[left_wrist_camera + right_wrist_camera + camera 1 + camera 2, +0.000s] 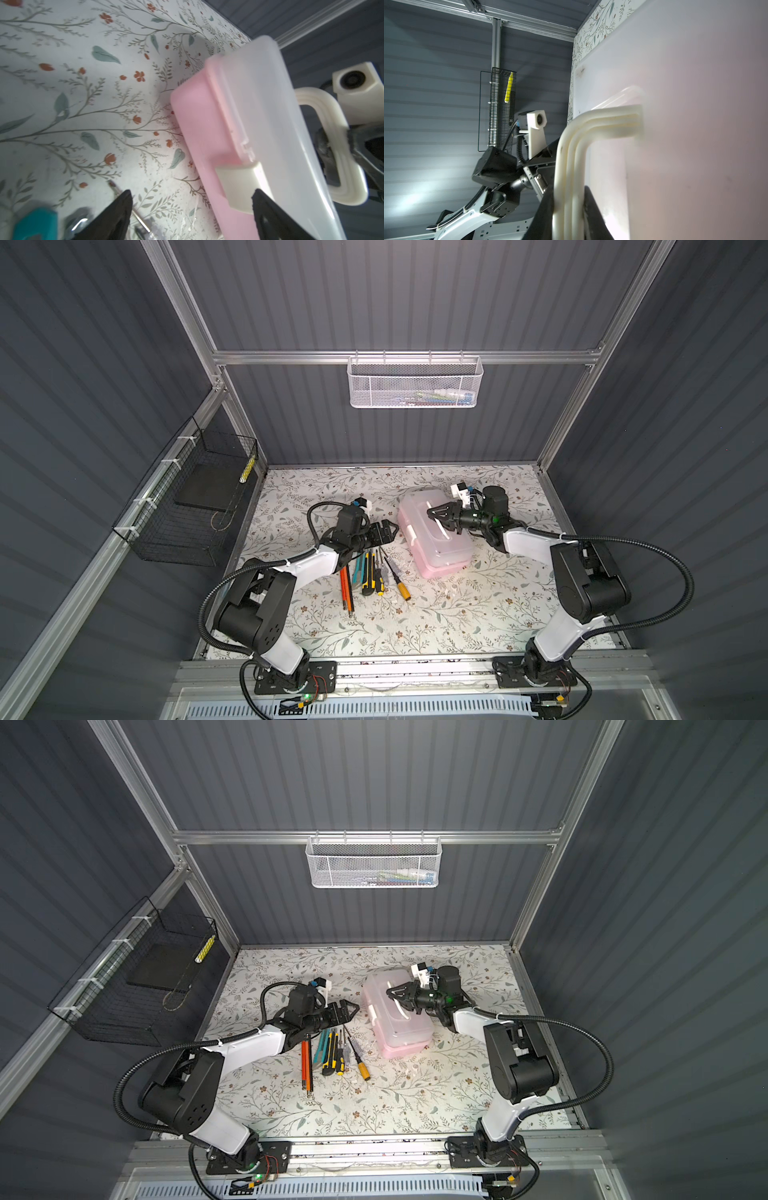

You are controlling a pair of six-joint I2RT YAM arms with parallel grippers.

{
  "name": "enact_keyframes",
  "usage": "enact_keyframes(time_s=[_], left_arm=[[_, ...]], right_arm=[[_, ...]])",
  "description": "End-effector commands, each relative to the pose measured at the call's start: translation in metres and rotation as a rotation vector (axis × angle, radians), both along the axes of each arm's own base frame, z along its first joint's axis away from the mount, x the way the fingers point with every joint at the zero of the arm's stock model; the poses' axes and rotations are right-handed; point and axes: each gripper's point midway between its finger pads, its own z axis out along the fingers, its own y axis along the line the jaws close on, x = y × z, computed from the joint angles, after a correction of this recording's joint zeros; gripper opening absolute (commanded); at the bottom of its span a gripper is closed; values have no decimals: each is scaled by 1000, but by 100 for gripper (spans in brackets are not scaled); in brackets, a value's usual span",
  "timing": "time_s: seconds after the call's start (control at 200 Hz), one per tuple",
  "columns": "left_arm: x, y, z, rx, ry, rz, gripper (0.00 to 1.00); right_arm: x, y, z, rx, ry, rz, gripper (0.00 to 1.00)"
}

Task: Pack the tool kit

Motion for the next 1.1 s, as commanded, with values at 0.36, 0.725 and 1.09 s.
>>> enact_keyframes(time_s=[0.36,0.725,1.09], left_arm=[[4,-30,12,-412,-1,-125,80],[1,-39,23,-591,-1,-162,74],[-7,-50,30,-606,0,-204,73]], right_arm=[[-4,-11,-6,138,93,5,0],[0,-24,-12,159,115,-38,0],[3,-24,-16,157,126,-42,0]])
